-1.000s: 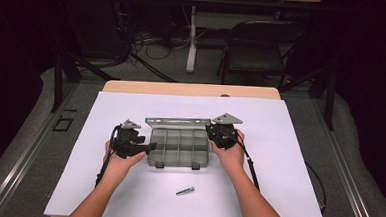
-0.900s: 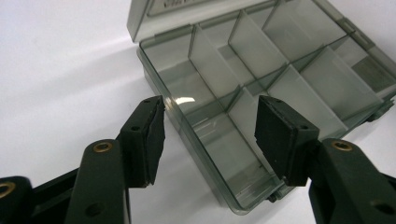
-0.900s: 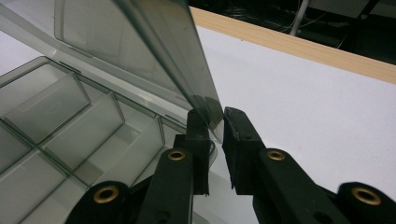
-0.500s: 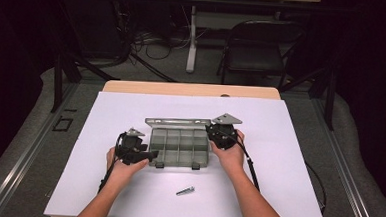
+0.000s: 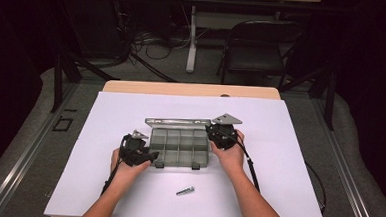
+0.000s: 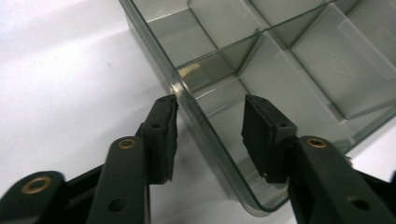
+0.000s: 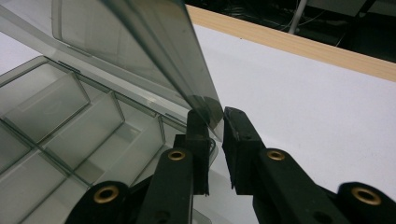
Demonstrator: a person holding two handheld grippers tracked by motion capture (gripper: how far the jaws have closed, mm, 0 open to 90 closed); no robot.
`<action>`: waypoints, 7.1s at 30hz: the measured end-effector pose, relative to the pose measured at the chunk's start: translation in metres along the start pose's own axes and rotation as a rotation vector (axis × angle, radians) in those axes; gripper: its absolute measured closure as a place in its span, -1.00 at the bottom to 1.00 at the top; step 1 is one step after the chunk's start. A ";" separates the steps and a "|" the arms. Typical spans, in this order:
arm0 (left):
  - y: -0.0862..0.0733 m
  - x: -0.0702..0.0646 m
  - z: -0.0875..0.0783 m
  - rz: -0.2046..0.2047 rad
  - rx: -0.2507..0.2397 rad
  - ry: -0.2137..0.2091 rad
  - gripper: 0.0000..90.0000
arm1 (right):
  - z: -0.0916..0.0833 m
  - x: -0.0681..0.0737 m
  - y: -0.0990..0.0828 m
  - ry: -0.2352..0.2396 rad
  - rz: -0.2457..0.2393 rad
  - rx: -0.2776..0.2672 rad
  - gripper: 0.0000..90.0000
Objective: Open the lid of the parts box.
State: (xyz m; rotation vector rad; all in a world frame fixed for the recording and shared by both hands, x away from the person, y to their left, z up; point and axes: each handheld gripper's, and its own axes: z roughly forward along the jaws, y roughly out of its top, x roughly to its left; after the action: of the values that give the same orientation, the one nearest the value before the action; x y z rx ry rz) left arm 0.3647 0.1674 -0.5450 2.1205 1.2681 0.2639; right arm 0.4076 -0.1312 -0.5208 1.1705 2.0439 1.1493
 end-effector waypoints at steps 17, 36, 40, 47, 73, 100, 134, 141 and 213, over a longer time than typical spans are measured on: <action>-0.003 -0.001 0.005 0.017 0.016 0.045 0.45 | 0.001 0.001 0.000 -0.013 0.038 -0.012 0.82; -0.003 -0.003 0.005 0.007 0.013 0.057 0.47 | 0.004 0.000 0.003 -0.028 0.076 -0.011 0.85; -0.003 -0.003 0.005 0.006 0.012 0.058 0.48 | 0.005 0.000 0.004 -0.029 0.094 -0.008 0.86; -0.004 -0.003 0.005 0.004 0.012 0.059 0.48 | 0.007 0.000 0.006 -0.041 0.108 -0.002 0.88; -0.003 -0.002 0.005 -0.002 0.009 0.058 0.49 | 0.021 -0.004 0.024 -0.088 0.164 0.083 0.94; -0.003 -0.002 0.005 -0.004 0.009 0.059 0.49 | 0.033 -0.011 0.032 -0.091 0.248 0.129 0.96; -0.003 -0.003 0.005 -0.010 0.010 0.060 0.49 | 0.050 -0.016 0.035 -0.111 0.329 0.157 0.98; -0.003 -0.002 0.005 -0.008 0.011 0.059 0.49 | 0.052 -0.017 0.033 -0.115 0.343 0.162 0.98; -0.006 -0.004 0.005 -0.028 -0.013 0.065 0.48 | 0.015 -0.001 0.042 -0.084 0.247 0.105 0.50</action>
State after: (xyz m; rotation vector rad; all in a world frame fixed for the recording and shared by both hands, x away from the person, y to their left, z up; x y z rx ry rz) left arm 0.3606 0.1642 -0.5523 2.0974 1.3287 0.3306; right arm 0.4376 -0.1145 -0.4924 1.5311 1.9571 1.0938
